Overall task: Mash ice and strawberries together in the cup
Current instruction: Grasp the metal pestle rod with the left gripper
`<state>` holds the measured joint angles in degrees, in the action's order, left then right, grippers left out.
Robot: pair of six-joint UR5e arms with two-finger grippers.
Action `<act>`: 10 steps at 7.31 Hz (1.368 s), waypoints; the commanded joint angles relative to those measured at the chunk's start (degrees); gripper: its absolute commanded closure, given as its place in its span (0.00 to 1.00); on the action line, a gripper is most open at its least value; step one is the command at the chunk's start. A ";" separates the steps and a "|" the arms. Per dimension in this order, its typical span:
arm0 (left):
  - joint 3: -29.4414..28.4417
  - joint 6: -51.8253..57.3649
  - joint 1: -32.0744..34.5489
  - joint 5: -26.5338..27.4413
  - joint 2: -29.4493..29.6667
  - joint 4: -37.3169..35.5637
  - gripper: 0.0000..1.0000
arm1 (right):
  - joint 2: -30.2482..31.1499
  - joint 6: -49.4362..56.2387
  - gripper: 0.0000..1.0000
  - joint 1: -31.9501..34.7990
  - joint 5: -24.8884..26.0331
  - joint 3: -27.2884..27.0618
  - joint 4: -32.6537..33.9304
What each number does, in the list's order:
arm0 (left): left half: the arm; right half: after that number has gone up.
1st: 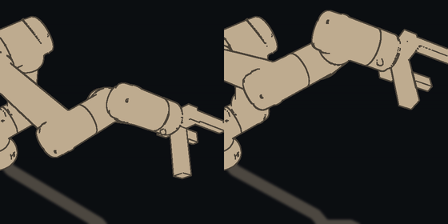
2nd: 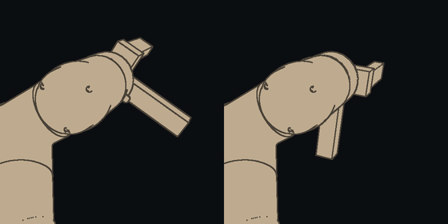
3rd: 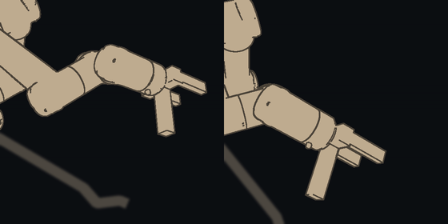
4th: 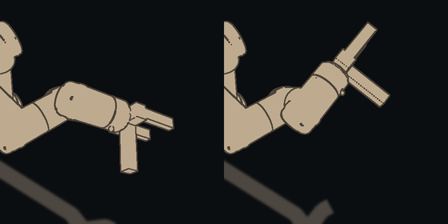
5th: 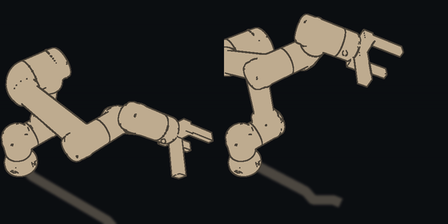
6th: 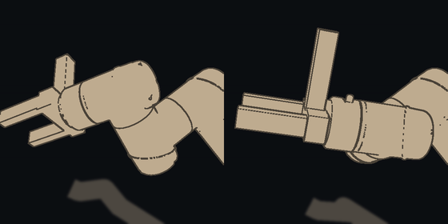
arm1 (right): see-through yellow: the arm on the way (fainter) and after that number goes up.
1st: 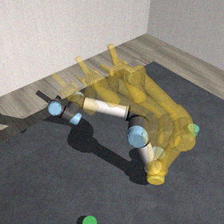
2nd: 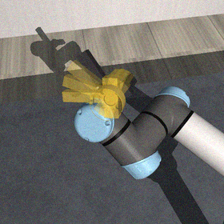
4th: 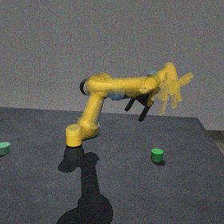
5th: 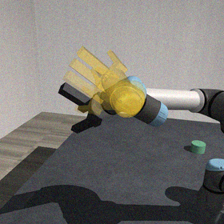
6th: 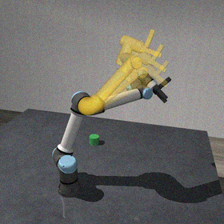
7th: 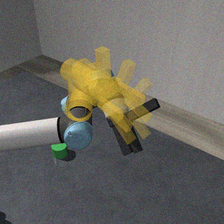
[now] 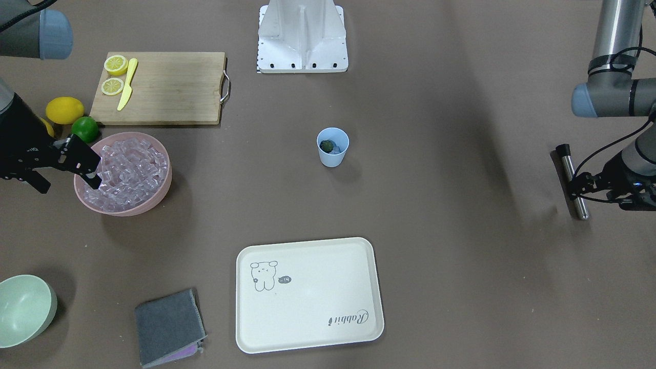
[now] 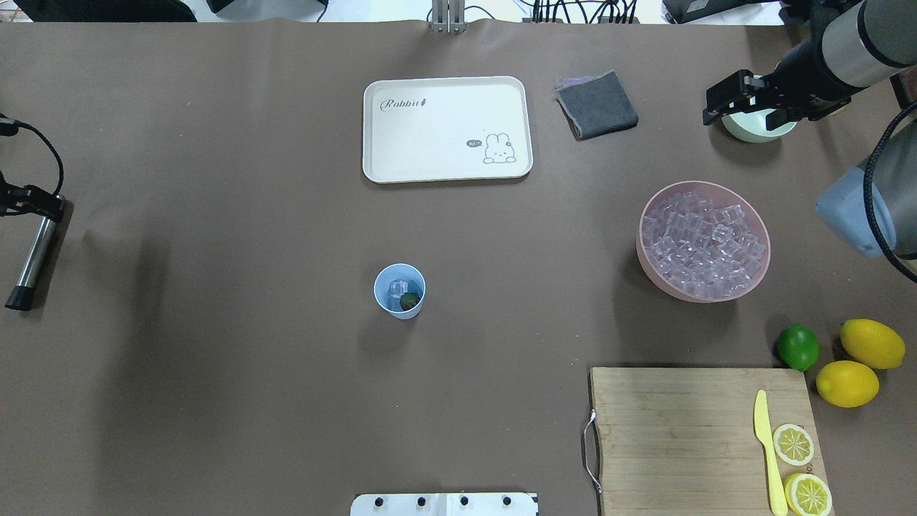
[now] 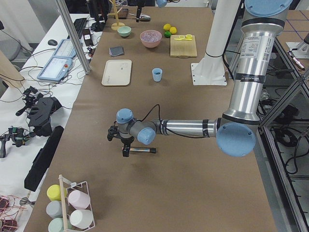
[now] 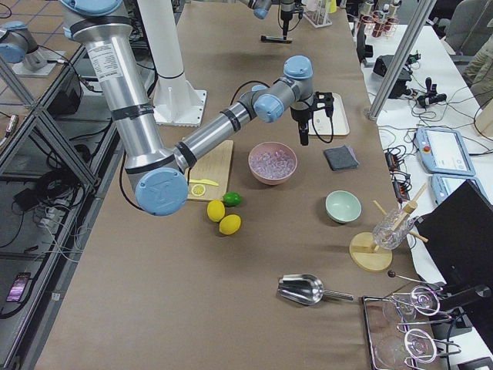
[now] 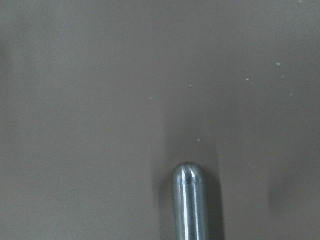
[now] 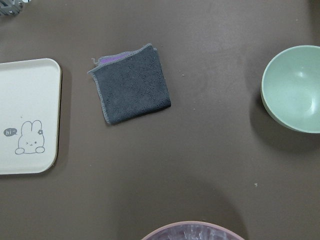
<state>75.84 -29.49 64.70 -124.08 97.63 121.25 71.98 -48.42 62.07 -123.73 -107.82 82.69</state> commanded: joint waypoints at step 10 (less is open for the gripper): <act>-4.02 -1.71 -1.77 0.06 -0.33 8.19 0.67 | 0.09 -0.10 0.00 -0.02 0.50 -1.87 0.45</act>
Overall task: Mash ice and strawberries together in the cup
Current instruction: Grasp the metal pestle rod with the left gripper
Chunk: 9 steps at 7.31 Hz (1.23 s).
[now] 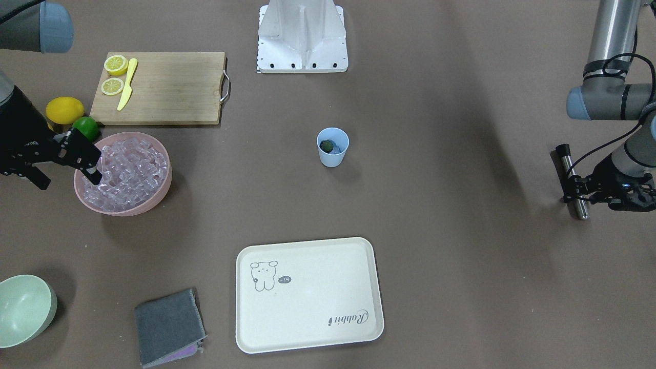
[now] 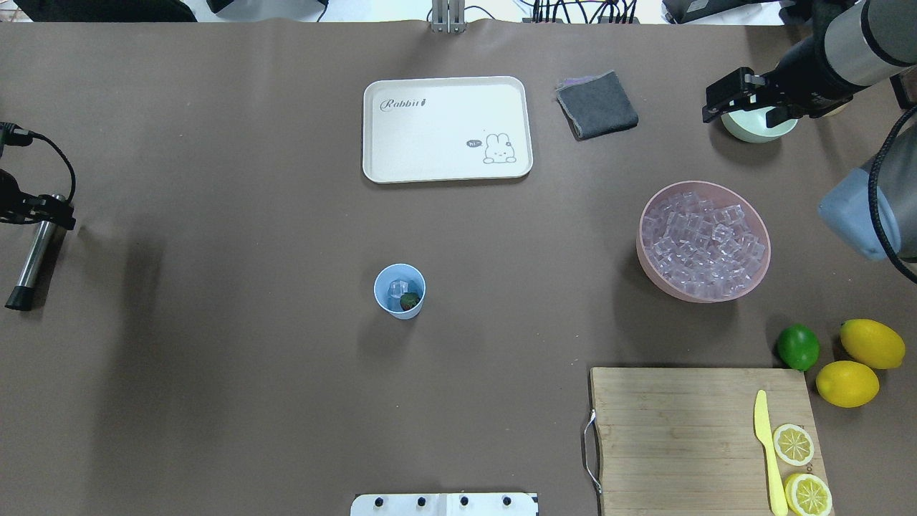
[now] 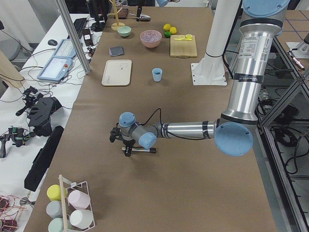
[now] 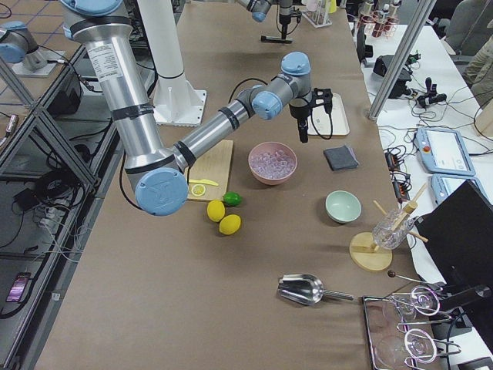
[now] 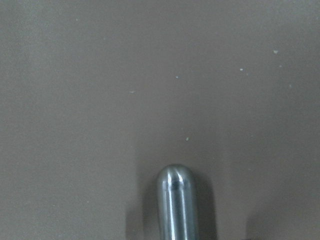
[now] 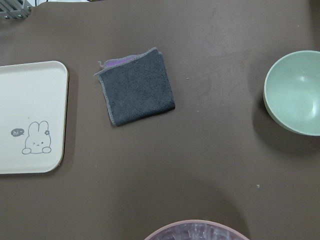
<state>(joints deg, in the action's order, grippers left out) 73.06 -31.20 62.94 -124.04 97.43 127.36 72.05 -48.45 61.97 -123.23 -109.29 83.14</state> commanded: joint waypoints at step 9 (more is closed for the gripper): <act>9.53 0.44 5.35 -2.87 0.56 -2.29 1.00 | 0.28 -0.16 0.00 0.08 0.00 -1.28 0.27</act>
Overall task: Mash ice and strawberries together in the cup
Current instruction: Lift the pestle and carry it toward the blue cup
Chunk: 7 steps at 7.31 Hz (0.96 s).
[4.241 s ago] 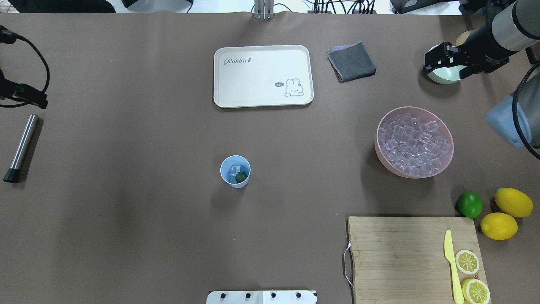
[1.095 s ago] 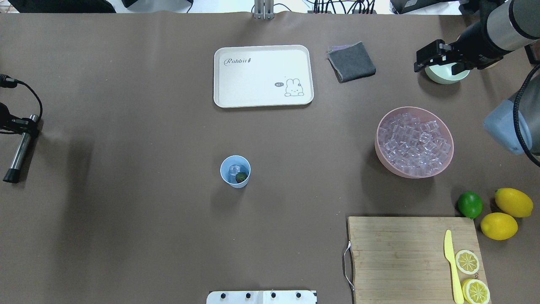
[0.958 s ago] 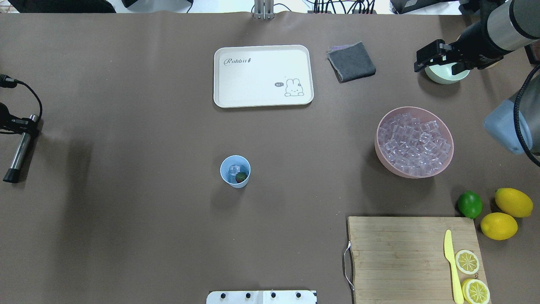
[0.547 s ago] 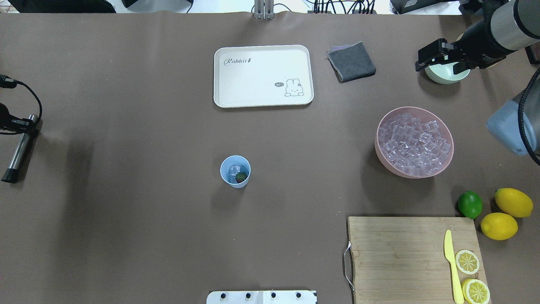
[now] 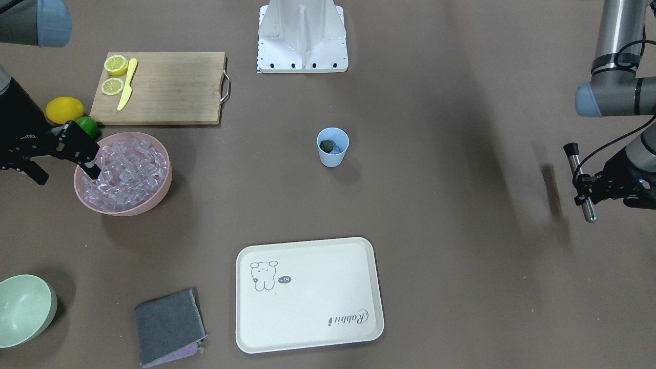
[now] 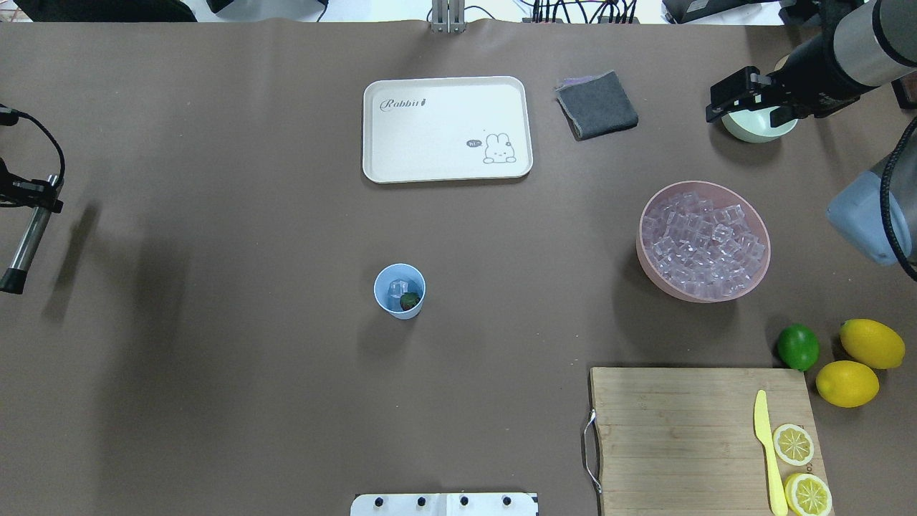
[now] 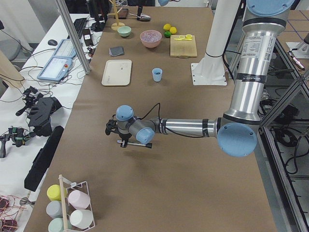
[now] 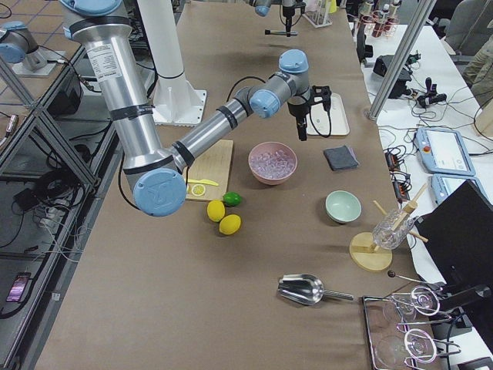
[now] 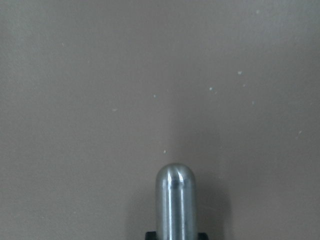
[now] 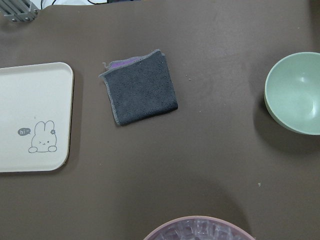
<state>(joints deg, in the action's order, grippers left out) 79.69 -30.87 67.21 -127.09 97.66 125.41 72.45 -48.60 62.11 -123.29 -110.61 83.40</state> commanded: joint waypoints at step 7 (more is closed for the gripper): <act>11.16 0.64 0.55 9.39 12.64 -0.34 1.00 | -0.82 15.84 0.00 9.75 -0.90 1.80 18.22</act>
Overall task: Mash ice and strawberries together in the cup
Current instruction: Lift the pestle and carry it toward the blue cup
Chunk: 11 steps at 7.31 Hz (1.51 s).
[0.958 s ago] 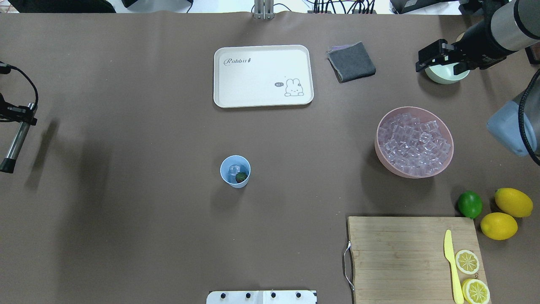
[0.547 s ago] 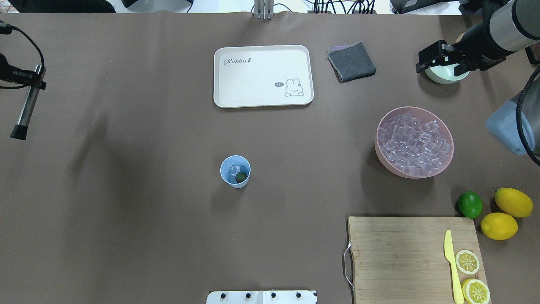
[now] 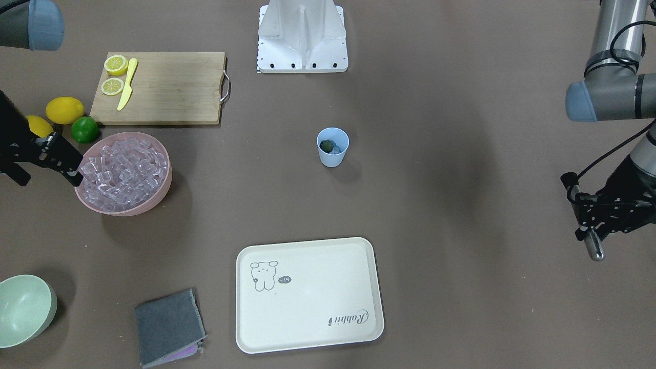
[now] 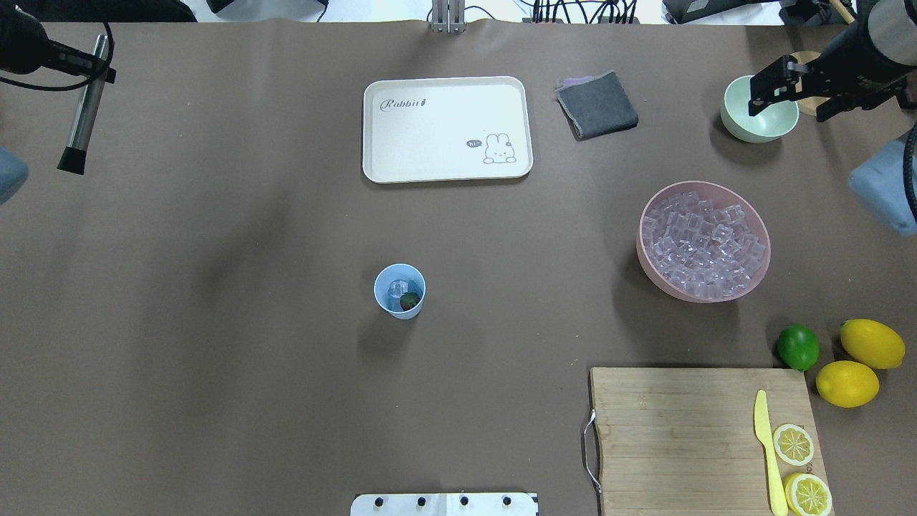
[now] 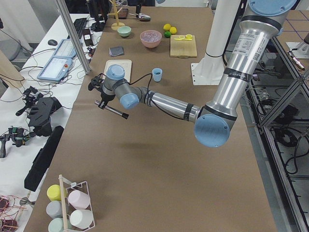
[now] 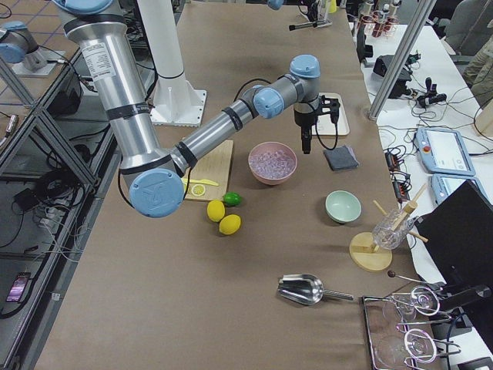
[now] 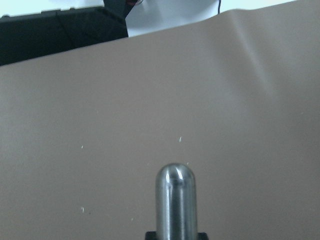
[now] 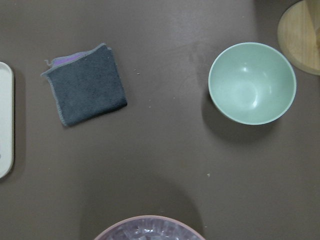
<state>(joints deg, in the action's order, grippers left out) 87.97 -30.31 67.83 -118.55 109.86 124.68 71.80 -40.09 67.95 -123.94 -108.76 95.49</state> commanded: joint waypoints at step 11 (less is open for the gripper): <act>18.83 -15.90 -24.74 14.92 -3.34 37.88 1.00 | 16.35 13.55 0.00 18.44 -6.75 -0.67 13.23</act>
<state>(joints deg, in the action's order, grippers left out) 108.26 -41.96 44.83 -104.61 105.98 155.66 87.81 -26.58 86.34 -130.08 -109.51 108.84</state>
